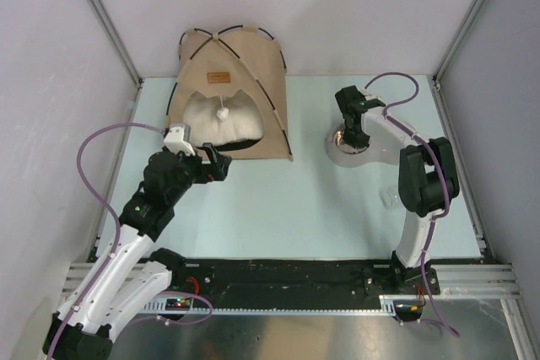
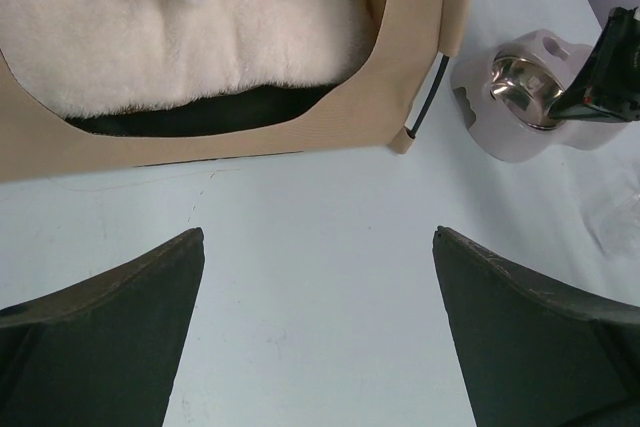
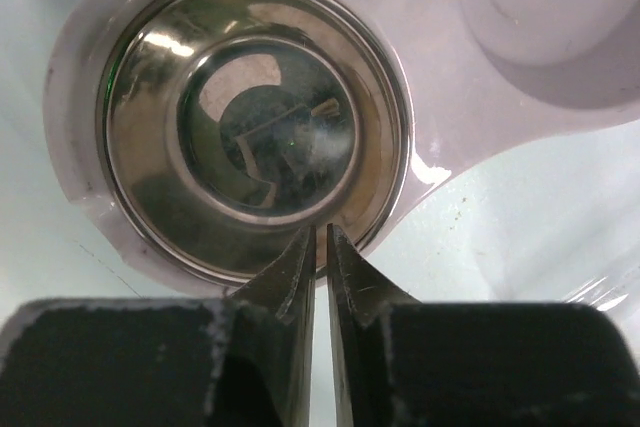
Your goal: Set up the pet tent
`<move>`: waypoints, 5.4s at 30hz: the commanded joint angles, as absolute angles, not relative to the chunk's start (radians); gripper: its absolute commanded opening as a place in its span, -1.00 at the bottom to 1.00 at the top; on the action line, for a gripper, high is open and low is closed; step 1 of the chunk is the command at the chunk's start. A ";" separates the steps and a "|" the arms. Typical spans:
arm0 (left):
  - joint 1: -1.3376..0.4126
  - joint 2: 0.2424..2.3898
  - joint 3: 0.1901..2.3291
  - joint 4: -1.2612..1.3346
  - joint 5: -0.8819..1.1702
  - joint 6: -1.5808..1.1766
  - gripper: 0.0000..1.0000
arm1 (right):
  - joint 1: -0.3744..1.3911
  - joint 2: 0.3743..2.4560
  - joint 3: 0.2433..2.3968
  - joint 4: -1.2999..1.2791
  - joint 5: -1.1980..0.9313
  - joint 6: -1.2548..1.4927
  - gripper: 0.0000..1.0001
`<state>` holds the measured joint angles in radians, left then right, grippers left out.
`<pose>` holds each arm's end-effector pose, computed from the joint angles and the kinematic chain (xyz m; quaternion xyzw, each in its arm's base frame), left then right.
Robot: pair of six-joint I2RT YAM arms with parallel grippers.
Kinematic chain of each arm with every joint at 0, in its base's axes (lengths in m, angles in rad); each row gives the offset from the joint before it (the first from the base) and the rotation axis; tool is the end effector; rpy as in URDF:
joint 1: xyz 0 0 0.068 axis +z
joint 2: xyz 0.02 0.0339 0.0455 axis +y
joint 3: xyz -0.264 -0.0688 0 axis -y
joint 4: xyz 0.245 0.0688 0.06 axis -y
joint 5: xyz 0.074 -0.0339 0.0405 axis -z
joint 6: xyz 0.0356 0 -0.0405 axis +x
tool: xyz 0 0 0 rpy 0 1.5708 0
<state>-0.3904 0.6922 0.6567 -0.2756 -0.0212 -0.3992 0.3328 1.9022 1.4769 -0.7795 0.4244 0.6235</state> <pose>0.1557 -0.0633 0.2997 -0.0098 0.8080 -0.2186 0.5470 0.3752 0.1142 0.2173 0.1771 0.9456 -0.1020 0.2532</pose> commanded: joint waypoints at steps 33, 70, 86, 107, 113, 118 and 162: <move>-0.394 0.703 0.664 -0.261 -0.008 -0.371 0.99 | 0.292 1.779 1.421 -0.727 0.444 0.657 -0.80; -0.394 0.705 0.662 -0.260 -0.010 -0.367 0.99 | 0.274 1.857 1.385 -0.698 0.397 0.693 -0.95; -0.393 0.685 0.672 -0.260 -0.033 -0.364 0.99 | 0.227 1.613 1.378 -0.772 0.364 0.726 -0.10; -0.395 0.630 0.654 -0.260 -0.093 -0.340 0.99 | 0.076 1.063 0.891 -1.039 0.455 1.087 0.95; -0.395 0.635 0.655 -0.259 -0.081 -0.351 0.99 | -0.075 1.090 0.841 -0.902 0.384 1.035 0.95; -0.395 0.633 0.661 -0.257 -0.075 -0.350 0.99 | -0.166 1.165 0.826 -0.786 0.342 0.996 0.99; -0.645 0.761 0.691 -0.028 0.192 -0.364 0.99 | 0.137 1.029 0.839 -0.709 -0.085 1.056 0.08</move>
<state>-0.5735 0.7189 0.6521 -0.1440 0.1509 -0.3496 0.0414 1.1309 0.8249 -0.7010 -0.0559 0.9543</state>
